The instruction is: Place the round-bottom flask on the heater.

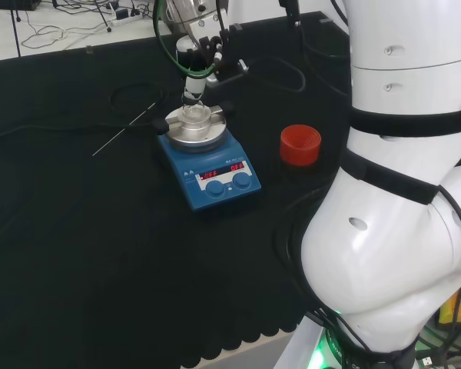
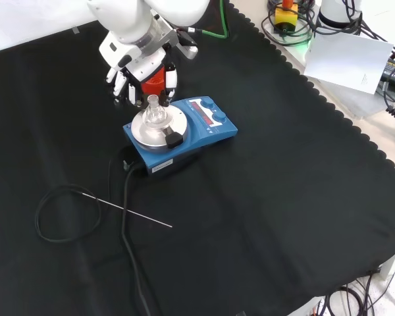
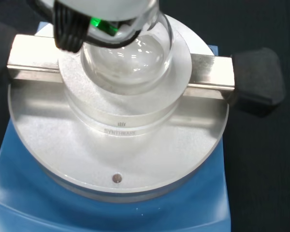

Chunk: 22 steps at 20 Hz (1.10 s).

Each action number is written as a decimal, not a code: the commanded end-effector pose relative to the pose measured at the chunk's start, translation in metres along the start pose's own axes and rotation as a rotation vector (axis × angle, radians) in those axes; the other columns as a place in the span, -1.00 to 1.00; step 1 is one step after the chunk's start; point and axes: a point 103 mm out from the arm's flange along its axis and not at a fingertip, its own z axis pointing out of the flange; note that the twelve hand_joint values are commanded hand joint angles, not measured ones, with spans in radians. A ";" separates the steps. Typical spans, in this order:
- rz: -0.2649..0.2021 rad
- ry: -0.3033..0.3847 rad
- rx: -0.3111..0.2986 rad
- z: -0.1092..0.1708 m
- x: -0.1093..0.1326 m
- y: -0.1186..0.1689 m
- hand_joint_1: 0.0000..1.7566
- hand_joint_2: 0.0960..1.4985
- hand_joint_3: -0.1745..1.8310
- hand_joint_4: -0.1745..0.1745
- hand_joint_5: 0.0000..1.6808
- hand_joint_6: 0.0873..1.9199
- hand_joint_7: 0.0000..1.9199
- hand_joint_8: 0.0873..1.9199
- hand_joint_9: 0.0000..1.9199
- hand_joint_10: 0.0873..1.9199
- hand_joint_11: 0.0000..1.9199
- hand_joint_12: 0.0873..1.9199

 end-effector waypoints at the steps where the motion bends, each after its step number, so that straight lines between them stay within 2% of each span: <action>1: -0.006 0.035 0.012 0.001 -0.003 0.000 0.24 -0.16 -0.13 1.00 0.38 -0.12 -0.52 -0.31 -0.24 -0.44 -0.56 0.34; 3: -0.018 0.052 0.026 0.001 -0.003 0.000 0.23 -0.06 -0.26 1.00 0.35 -0.14 -0.56 -0.30 -0.28 -0.43 -0.58 0.35; 5: -0.028 0.061 0.027 0.001 -0.005 -0.001 0.10 -0.10 -0.33 0.23 0.17 -0.17 -0.61 -0.29 -0.33 -0.40 -0.62 0.37; 6: -0.028 0.065 0.028 0.000 -0.005 -0.002 0.07 -0.14 -0.32 -0.01 0.10 -0.16 -0.63 -0.29 -0.35 -0.38 -0.64 0.37; 7: -0.028 0.069 0.031 0.000 -0.006 -0.003 0.05 -0.17 -0.31 -0.13 0.04 -0.17 -0.64 -0.28 -0.37 -0.37 -0.65 0.38; 10: -0.028 0.070 0.035 -0.002 -0.006 -0.006 0.02 -0.22 -0.29 -0.22 -0.05 -0.17 -0.67 -0.28 -0.40 -0.36 -0.68 0.39; 14: -0.022 0.060 0.033 -0.005 0.000 -0.009 0.02 -0.24 -0.27 -0.22 -0.09 -0.18 -0.70 -0.28 -0.43 -0.35 -0.70 0.40; 16: -0.014 0.072 -0.001 -0.008 -0.006 -0.018 0.01 -0.25 -0.27 -0.22 -0.12 -0.18 -0.71 -0.29 -0.44 -0.35 -0.72 0.40; 22: 0.017 0.099 -0.034 -0.024 -0.025 -0.051 0.00 -0.26 -0.27 -0.26 -0.22 -0.20 -0.72 -0.28 -0.45 -0.35 -0.74 0.41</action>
